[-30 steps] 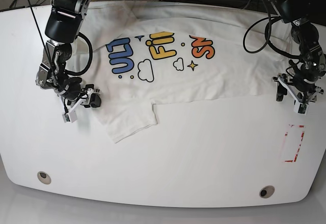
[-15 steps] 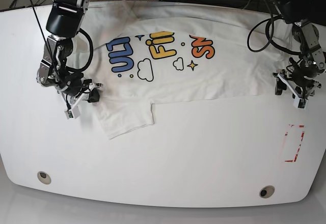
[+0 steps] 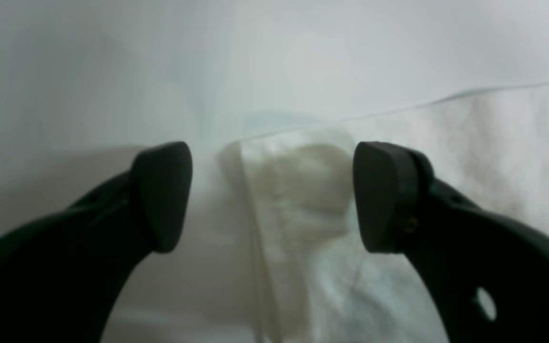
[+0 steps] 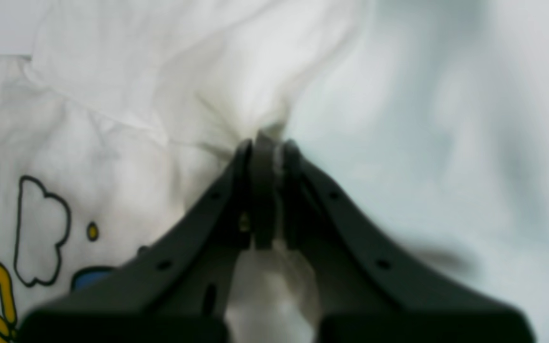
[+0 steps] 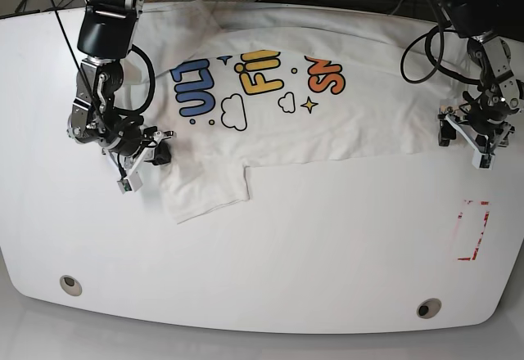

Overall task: Layout the t-shirt on the table in an organized manner, then fold the t-shirt properly
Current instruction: 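Lift the grasped shirt edges with both grippers and fold toward the collar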

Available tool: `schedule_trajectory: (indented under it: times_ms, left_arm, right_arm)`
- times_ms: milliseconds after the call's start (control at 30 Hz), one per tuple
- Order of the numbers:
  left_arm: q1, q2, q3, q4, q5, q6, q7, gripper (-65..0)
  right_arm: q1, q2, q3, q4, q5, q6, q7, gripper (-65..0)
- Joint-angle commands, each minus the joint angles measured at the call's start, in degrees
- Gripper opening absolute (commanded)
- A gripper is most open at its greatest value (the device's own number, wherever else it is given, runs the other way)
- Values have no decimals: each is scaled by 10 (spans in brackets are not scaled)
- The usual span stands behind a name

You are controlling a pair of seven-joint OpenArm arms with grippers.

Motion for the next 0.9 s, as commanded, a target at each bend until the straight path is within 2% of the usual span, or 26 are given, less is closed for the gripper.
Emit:
schedule_trajectory:
  times_ms: [0, 300, 400, 533, 700, 867]
  left_arm:
    - [-11, -17, 9, 1, -7, 2, -12, -148]
    - [-11, -31, 46, -35, -8, 1, -12, -169]
    - [-11, -31, 55, -35, -8, 1, -12, -219]
    - [-10, -31, 62, -38, -7, 1, -12, -336]
    - [-10, -30, 62, -37, -7, 1, -12, -445]
    - [-10, -30, 60, -36, -7, 2, -12, -506]
  right_arm:
    - [3, 7, 1, 6, -11, 0, -16, -650]
    - [2, 6, 1, 6, -11, 0, -16, -650]
    - [2, 6, 3, 6, -11, 0, -16, -650]
    - [2, 6, 3, 6, -11, 0, -16, -650]
    - [2, 6, 3, 6, -11, 0, -16, -650]
    - [2, 6, 3, 6, -11, 0, -16, -650]
